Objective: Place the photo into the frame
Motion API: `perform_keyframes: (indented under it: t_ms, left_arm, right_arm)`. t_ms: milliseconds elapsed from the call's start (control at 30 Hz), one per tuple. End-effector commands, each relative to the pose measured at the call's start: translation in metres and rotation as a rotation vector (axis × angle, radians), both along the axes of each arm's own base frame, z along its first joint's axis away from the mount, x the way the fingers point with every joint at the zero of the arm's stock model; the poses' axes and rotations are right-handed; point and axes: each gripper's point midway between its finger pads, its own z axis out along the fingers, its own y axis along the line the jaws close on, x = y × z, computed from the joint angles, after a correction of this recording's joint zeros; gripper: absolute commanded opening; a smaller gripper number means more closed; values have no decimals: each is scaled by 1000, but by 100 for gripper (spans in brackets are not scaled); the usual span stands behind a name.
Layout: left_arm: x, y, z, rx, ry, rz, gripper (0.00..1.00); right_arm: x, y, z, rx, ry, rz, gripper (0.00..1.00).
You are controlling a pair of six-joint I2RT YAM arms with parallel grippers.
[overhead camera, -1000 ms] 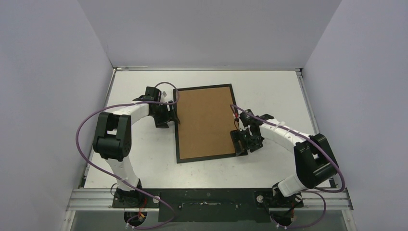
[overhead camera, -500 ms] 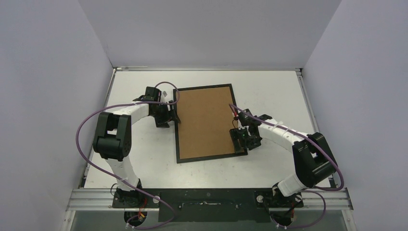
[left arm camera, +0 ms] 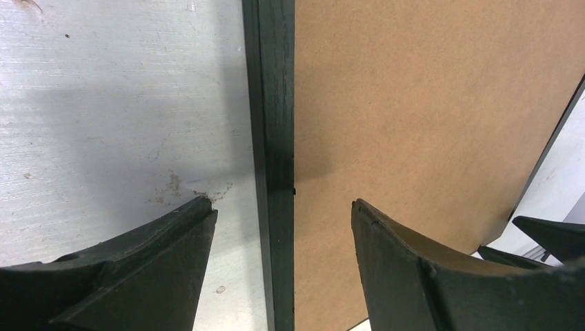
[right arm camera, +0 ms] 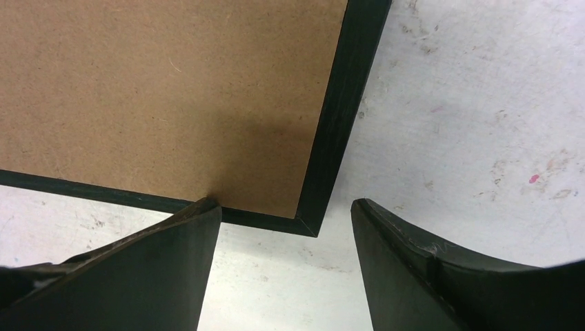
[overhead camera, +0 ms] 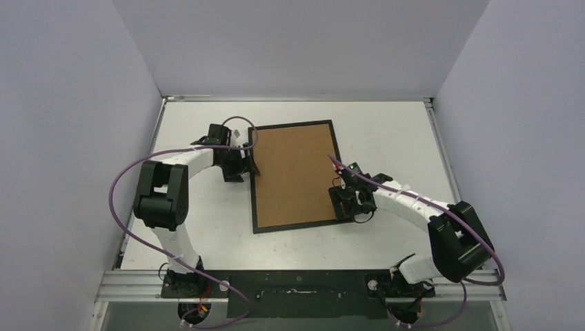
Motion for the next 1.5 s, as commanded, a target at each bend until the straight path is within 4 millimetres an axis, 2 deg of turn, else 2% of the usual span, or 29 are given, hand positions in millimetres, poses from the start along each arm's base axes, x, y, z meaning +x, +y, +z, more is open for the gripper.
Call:
perform_keyframes:
  t_ms: [0,333,667,767,1000,1100,1300,1467]
  left_arm:
    - [8,-6,18,-31,-69,-11,70]
    - [10,-8,21,-43,-77,-13,71]
    - [16,-9,29,-45,-88,-17,72]
    - [16,-8,31,-46,-86,-16,72]
    - [4,-6,28,-55,-85,-4,72]
    - [2,-7,28,-63,-87,-10,73]
    - [4,-12,26,-105,-81,13,75]
    - [15,-12,24,-149,-61,60,75]
  right_arm:
    - [23,-3,1,-48,-155,-74,70]
    - [35,8,24,34,-297,-82,72]
    - [51,24,27,56,-449,-71,73]
    - [51,26,32,88,-482,-116,73]
    - [39,2,38,244,-606,-372,80]
    - [37,2,40,327,-626,-434,81]
    - [26,36,27,495,-530,-373,81]
    - [30,61,28,593,-520,-294,81]
